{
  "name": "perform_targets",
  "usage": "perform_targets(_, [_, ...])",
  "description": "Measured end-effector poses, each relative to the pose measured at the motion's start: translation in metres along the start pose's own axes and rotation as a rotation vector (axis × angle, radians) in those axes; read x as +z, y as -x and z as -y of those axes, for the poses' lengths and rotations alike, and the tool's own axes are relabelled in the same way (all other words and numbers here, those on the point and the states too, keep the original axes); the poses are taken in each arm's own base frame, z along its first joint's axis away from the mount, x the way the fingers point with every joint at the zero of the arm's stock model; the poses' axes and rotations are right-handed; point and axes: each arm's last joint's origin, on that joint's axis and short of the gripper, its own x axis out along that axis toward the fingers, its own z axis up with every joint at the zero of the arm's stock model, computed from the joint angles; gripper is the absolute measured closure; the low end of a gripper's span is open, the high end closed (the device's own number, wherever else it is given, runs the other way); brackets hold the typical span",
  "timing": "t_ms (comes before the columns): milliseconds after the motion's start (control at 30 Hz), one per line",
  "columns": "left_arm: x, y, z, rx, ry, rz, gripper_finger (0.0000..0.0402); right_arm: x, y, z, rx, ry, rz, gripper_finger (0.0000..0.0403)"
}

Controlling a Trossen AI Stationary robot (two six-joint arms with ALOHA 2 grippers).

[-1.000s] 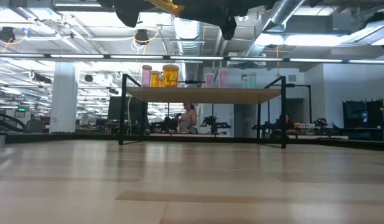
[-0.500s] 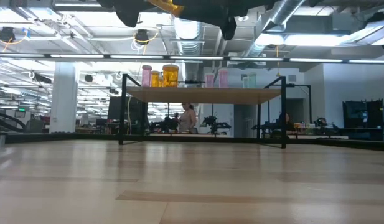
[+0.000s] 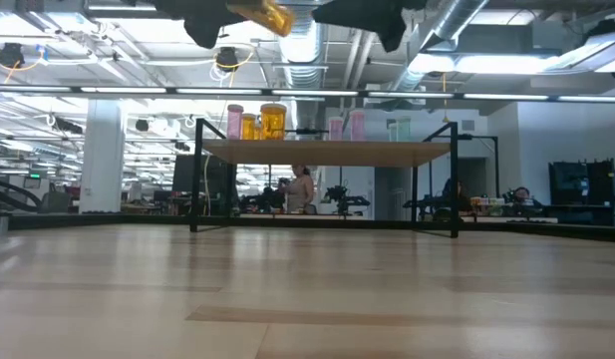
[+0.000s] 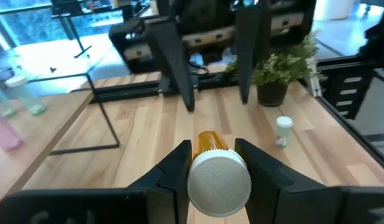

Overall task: Pick and place medicine bottles onto shelf by color
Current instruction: Put the small orange pill bottle on the shelf

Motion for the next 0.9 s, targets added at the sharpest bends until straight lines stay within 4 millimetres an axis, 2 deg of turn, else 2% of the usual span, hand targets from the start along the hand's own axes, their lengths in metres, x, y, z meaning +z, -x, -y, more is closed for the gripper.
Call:
perform_targets(133, [0.003,-0.001,-0.004,0.024,0.003,-0.029,0.0308,0.005,0.014,-0.002,-0.034,-0.002,-0.007,0.0185])
perform_targets(267, [0.023,-0.004,-0.017,0.067,0.001,-0.103,0.0303,0.010,0.027,-0.007,-0.059,0.007,0.002,0.0186])
perform_targets(467, [0.052,-0.002,-0.056,0.150,-0.009,-0.223,0.0303,0.016,0.040,-0.016,-0.084,0.025,0.037,0.0194])
perform_targets(667, [0.079,0.007,-0.098,0.164,0.026,-0.313,0.0302,0.012,0.040,-0.022,-0.074,0.036,0.027,0.0192])
perform_targets(767, [0.098,0.009,-0.114,0.175,0.023,-0.310,0.0302,0.012,0.039,-0.022,-0.075,0.036,0.028,0.0191])
perform_targets(900, [0.114,0.005,-0.130,0.167,0.020,-0.398,0.0301,0.012,0.039,-0.021,-0.079,0.036,0.029,0.0193])
